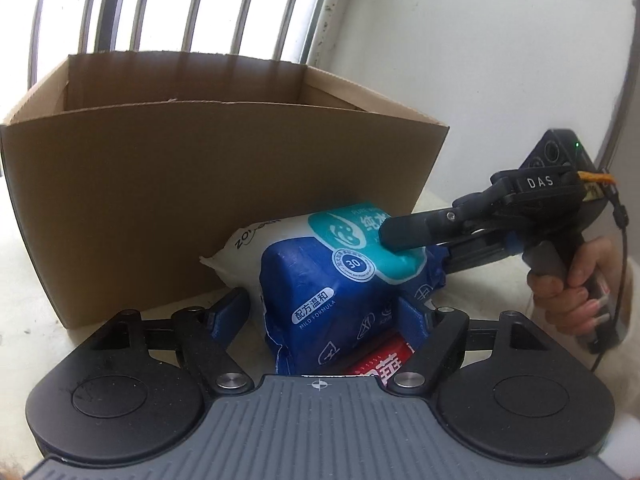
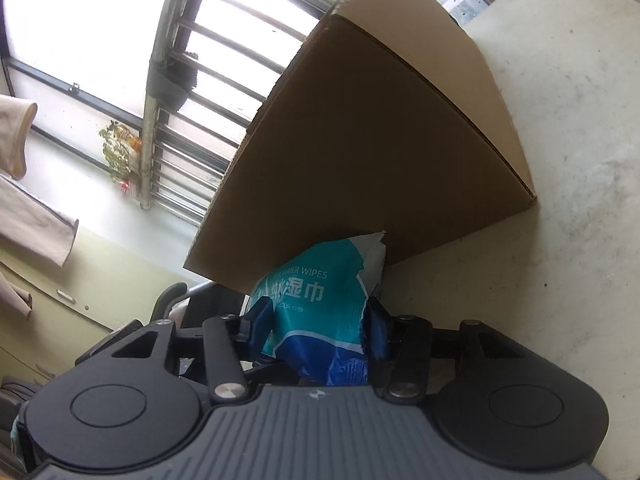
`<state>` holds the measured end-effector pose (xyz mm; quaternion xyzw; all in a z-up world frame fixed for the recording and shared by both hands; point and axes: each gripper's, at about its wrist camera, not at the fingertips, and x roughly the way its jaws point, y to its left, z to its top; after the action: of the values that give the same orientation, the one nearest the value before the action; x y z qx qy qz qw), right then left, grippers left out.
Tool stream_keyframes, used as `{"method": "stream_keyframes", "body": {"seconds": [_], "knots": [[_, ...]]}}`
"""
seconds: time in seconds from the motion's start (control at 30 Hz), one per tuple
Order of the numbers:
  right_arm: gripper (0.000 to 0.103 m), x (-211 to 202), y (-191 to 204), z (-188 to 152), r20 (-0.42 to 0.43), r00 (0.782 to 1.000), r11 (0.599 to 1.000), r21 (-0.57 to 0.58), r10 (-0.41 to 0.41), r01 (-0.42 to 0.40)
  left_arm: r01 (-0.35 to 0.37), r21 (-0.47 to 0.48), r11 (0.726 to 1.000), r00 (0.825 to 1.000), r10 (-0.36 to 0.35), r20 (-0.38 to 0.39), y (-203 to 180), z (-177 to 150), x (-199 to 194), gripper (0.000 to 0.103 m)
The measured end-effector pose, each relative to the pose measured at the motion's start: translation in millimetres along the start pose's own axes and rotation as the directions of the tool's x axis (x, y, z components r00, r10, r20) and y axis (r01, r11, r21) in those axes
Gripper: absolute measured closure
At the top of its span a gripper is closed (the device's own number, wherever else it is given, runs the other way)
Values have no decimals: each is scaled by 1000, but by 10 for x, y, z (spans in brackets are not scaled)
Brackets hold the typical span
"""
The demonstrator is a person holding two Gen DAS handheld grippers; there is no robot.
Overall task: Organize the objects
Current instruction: 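Close the right gripper on the blue-and-white wipes pack and lift it, then lower the wipes pack into the cardboard box and open the right gripper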
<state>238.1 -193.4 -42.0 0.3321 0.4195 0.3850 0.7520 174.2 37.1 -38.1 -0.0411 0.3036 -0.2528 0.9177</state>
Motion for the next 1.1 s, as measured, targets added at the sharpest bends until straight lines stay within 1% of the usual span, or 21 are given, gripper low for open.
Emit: {"method": "stream_keyframes", "body": {"seconds": [0.13,0.2,0.3,0.4,0.53,0.7,0.83,0.93,1.0,1.1], "knots": [[51,-10,126,-52,22,999,997,-72,-37,38,-26,20,999,1000,26,-3,-70,14,-20,26],[51,-23,179,-69,32,998,993,-104,-46,49,-30,31,999,999,30,14,-96,0,-50,26],[51,-92,212,-102,45,998,992,-114,-40,45,-26,64,998,999,24,33,-163,1,-125,26],[50,-198,318,-152,64,997,988,-146,-48,57,-14,88,996,999,10,40,-239,30,-212,26],[50,-367,544,-213,81,995,975,-211,-54,70,-6,130,992,997,-3,76,-380,74,-434,26],[50,-563,865,-255,115,993,959,-274,-36,67,-22,157,987,991,0,136,-560,196,-703,26],[49,-633,1130,-122,149,988,947,-311,-31,77,-51,172,984,985,21,169,-641,505,-768,26],[48,-614,1309,67,171,985,931,-351,-38,97,-65,185,981,983,31,182,-599,762,-776,26],[48,-585,1426,218,187,981,917,-382,-49,118,-66,185,981,984,33,176,-539,957,-706,26],[47,-517,1550,429,213,973,890,-421,-89,174,-55,169,984,988,29,151,-408,1223,-558,26]]}}
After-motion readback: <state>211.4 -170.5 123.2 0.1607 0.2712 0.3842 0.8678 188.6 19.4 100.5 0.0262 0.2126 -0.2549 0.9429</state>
